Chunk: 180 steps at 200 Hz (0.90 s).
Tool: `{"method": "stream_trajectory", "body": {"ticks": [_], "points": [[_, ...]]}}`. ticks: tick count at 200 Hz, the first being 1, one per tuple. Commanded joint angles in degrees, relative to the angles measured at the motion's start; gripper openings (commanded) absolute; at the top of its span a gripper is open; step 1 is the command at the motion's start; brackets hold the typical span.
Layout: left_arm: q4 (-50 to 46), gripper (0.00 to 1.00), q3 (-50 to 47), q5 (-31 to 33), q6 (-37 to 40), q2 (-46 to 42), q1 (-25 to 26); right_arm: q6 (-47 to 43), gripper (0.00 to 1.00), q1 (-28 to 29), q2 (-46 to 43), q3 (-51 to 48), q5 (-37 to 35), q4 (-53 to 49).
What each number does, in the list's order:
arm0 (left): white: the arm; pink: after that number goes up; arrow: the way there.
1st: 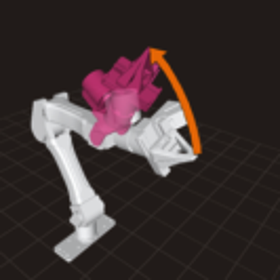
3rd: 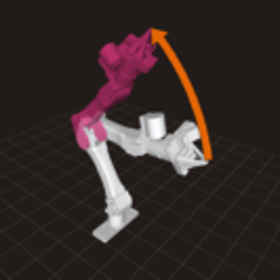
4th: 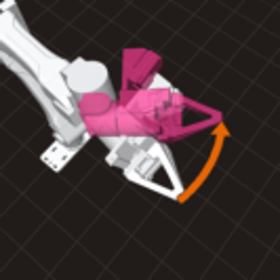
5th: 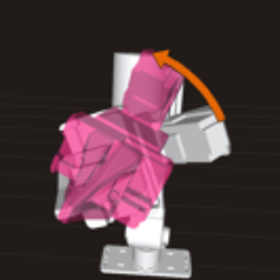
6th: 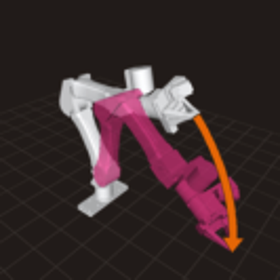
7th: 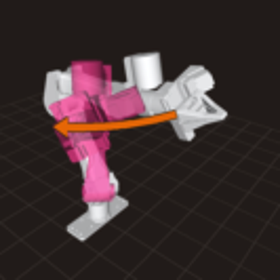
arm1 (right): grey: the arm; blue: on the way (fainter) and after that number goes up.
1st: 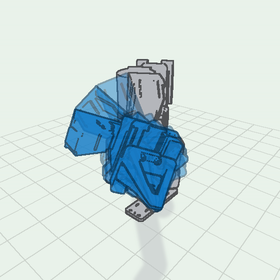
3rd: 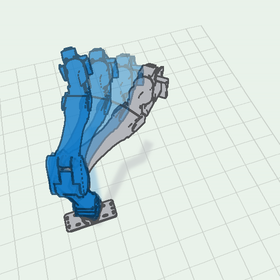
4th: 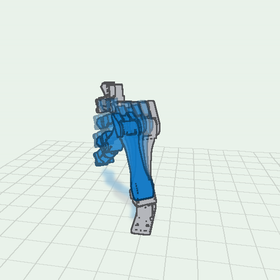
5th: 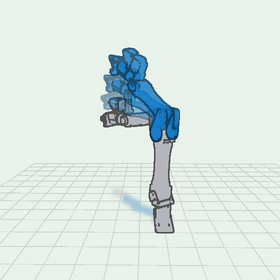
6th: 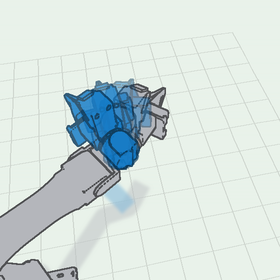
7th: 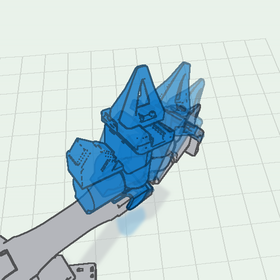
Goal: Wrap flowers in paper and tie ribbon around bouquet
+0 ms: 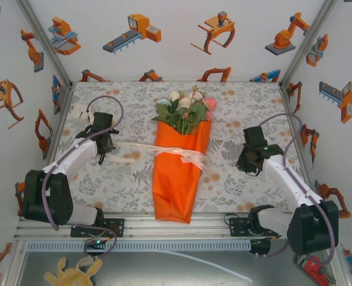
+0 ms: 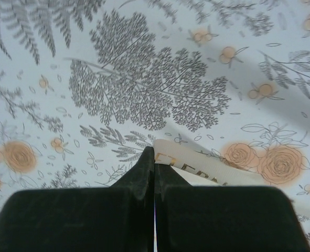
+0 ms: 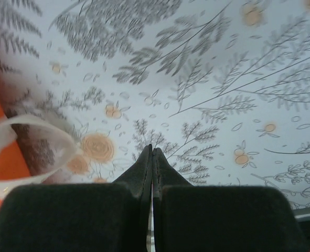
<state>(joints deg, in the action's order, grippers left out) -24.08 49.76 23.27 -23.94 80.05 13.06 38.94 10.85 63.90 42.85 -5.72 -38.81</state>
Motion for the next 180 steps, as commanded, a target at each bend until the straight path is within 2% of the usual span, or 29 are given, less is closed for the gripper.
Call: {"method": "stream_trajectory", "body": {"ticks": [1, 10, 16, 29, 33, 42, 56, 73, 83, 106, 123, 154, 180], "points": [[-1.2, 0.0, -1.1, 2.1, -8.0, 0.0, -1.7, 4.1, 0.0, -2.8, -3.7, -0.5, -6.6, 1.4], [-1.2, 0.0, -1.1, 0.8, -7.9, 0.4, -2.7, 3.8, 0.0, -2.9, -5.6, -1.0, -6.6, 3.3], [-0.4, 0.0, -1.1, -1.5, -6.5, 0.5, -2.9, 1.6, 0.0, -2.9, -6.6, -1.9, -2.4, 7.2], [2.9, 0.0, -1.4, -8.4, -3.6, 0.5, -3.0, -3.2, 0.0, -2.8, -7.6, -5.0, 16.3, 17.4], [3.9, 0.0, -1.5, -11.0, -3.1, 0.6, -2.9, -3.4, 0.03, -2.4, -7.3, -5.8, 21.4, 19.7], [5.7, 0.0, -1.6, -16.6, -1.4, 0.8, -2.9, -3.8, 0.11, -0.7, -6.0, -6.2, 27.3, 22.1], [6.5, 0.0, -1.3, -19.0, -1.1, 1.4, -2.5, -8.2, 0.21, 3.1, -2.5, -3.3, 26.5, 18.3], [6.7, 0.0, -1.1, -18.7, -0.5, 2.0, -2.3, -11.6, 0.32, 6.2, 3.7, 0.2, 28.5, 15.4], [6.1, 0.0, -0.7, -18.0, 0.1, 2.5, -2.2, -10.8, 0.37, 7.0, 7.5, 1.7, 28.6, 14.2], [4.8, 0.0, 0.1, -17.1, 0.8, 3.3, -2.2, -6.6, 0.47, 7.2, 14.0, 2.8, 19.9, 12.3], [4.6, 0.0, 0.2, -17.1, 1.1, 3.4, -2.3, -6.6, 0.55, 7.3, 15.9, 1.6, 20.9, 14.4], [3.6, 0.0, 0.7, -15.2, 1.3, 3.8, -2.3, -2.0, 0.52, 8.1, 16.2, -0.2, 23.6, 12.4], [3.3, 0.0, 1.1, -14.9, 1.4, 3.8, -2.3, 2.2, 0.56, 8.8, 11.4, -4.2, 18.4, 11.4]]}}
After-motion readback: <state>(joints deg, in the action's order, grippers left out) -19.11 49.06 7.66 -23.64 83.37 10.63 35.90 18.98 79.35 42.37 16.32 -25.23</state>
